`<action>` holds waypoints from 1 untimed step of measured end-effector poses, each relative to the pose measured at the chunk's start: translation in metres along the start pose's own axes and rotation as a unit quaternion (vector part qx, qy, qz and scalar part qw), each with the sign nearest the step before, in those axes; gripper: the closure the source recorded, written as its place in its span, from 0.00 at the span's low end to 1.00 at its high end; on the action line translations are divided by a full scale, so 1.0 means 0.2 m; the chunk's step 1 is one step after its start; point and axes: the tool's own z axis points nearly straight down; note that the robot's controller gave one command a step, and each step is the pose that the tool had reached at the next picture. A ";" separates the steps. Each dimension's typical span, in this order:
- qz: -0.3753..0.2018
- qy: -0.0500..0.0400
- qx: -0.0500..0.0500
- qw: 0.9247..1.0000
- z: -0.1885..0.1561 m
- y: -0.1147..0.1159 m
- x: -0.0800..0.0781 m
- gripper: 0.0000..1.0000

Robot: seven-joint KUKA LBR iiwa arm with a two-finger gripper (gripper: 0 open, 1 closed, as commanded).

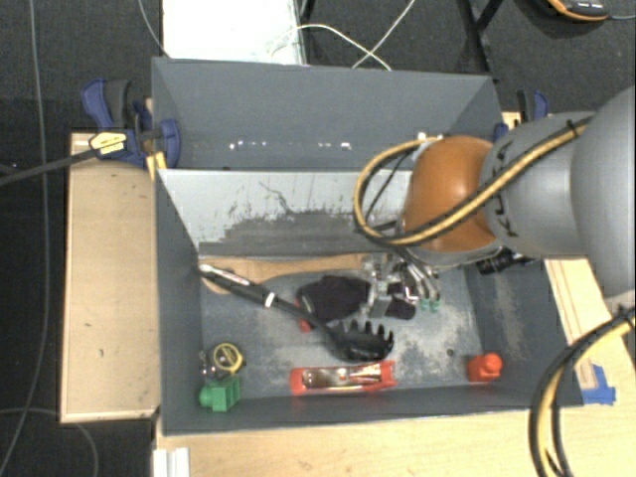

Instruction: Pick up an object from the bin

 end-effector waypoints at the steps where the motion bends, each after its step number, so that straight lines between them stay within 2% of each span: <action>1: -0.100 -0.002 0.000 0.995 0.02 -0.06 0.02 1.00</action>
Offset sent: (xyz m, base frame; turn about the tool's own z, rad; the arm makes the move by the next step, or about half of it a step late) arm 0.0186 -0.0093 0.1115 -0.1516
